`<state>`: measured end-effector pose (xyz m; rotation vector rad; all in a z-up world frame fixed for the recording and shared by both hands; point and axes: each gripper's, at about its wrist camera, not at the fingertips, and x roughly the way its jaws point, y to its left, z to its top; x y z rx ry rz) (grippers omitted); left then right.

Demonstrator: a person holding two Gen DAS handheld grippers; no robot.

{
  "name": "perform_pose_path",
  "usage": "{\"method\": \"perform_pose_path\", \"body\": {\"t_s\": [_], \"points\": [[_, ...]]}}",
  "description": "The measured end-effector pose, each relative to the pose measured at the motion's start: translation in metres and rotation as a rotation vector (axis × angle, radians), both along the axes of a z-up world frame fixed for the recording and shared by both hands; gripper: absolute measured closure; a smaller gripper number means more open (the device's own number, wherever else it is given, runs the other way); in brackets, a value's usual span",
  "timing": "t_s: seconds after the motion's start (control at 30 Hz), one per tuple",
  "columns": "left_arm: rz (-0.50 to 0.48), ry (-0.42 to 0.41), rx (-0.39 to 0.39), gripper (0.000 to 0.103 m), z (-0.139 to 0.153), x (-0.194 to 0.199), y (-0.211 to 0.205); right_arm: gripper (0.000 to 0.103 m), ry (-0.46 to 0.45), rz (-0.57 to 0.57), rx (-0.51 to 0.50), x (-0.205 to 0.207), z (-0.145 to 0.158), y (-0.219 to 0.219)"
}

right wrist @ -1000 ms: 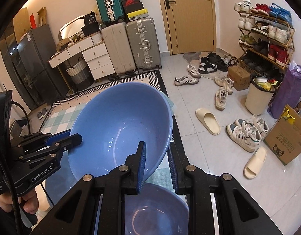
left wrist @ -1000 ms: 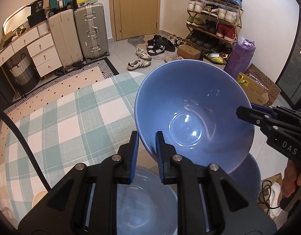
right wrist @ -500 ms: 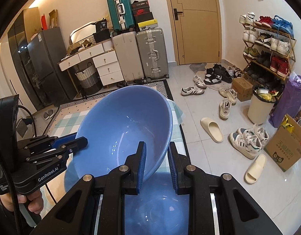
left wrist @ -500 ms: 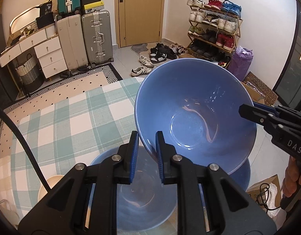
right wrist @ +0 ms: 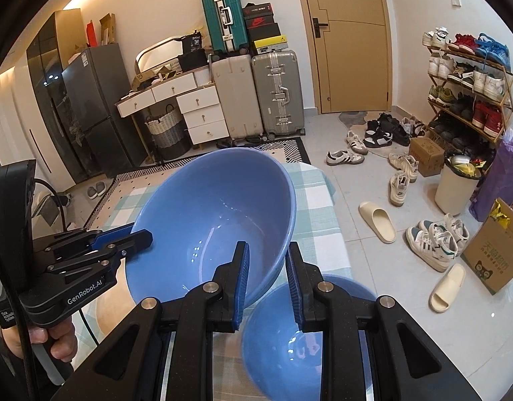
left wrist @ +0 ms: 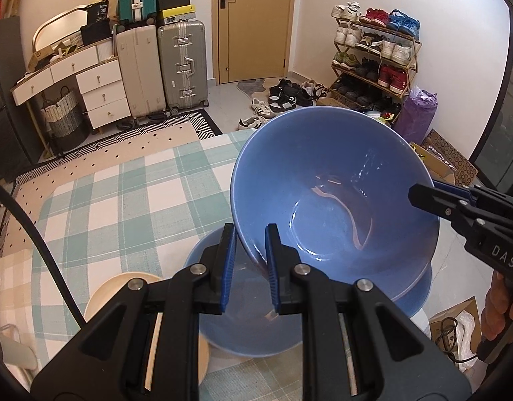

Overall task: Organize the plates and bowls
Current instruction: 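Lift and carry the held blue bowls with both tools toward the other bowls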

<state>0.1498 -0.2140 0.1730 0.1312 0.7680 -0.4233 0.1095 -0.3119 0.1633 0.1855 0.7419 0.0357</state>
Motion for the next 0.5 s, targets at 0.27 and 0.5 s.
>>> {"method": "perform_pose_path", "body": {"t_s": [0.27,0.5], "points": [[0.039,0.007,0.002,0.088,-0.009,-0.011,0.034,0.080,-0.004,0.041,0.005,-0.002,-0.002,0.031],[0.063,0.018,0.012,0.088,-0.022,-0.014,0.056,0.080,0.013,0.066,0.011,0.001,-0.011,0.050]]}}
